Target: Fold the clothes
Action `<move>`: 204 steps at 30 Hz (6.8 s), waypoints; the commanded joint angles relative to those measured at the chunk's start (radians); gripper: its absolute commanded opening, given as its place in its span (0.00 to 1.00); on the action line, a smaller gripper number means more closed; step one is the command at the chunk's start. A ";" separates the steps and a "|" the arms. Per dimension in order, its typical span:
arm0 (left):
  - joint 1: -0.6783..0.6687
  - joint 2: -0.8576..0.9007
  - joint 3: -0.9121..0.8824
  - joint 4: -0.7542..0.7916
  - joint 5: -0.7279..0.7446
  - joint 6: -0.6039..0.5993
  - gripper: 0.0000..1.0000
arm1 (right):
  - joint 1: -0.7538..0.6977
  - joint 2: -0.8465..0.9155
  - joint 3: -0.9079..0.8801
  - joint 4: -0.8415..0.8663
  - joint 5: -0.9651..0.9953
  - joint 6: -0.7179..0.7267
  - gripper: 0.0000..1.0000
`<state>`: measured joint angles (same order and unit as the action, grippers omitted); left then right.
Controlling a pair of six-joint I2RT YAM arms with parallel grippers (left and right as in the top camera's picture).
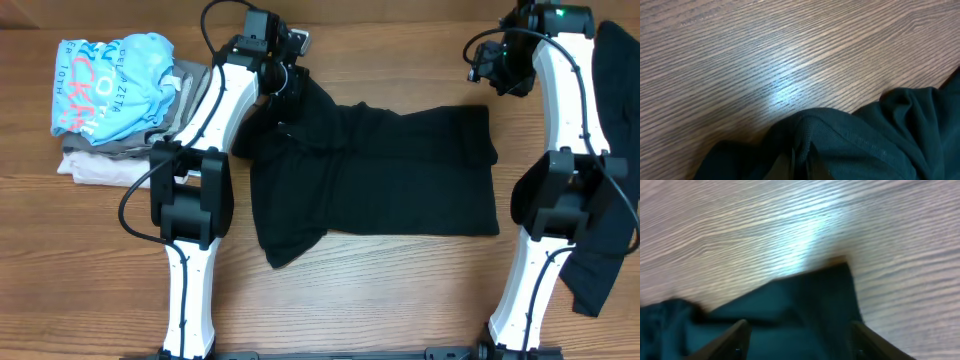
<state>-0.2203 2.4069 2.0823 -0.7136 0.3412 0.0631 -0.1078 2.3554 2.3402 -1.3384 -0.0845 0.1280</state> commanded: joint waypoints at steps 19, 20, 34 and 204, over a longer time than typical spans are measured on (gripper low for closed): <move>0.006 0.013 0.028 -0.050 -0.103 -0.054 0.04 | -0.008 0.187 -0.111 0.210 0.136 0.087 0.64; 0.005 0.013 0.028 -0.050 -0.115 -0.062 0.04 | -0.008 0.187 -0.111 0.215 0.136 0.087 0.61; 0.035 0.013 0.028 0.008 -0.327 -0.150 0.04 | -0.087 0.187 -0.108 0.235 0.132 0.108 0.04; -0.110 -0.652 -0.500 -0.511 -0.378 -0.317 0.04 | -0.124 -0.874 -1.434 0.265 0.101 0.530 0.04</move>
<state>-0.3382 1.8141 1.5478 -1.1915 0.0036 -0.2794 -0.2276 1.5654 0.8558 -1.0290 0.0116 0.6544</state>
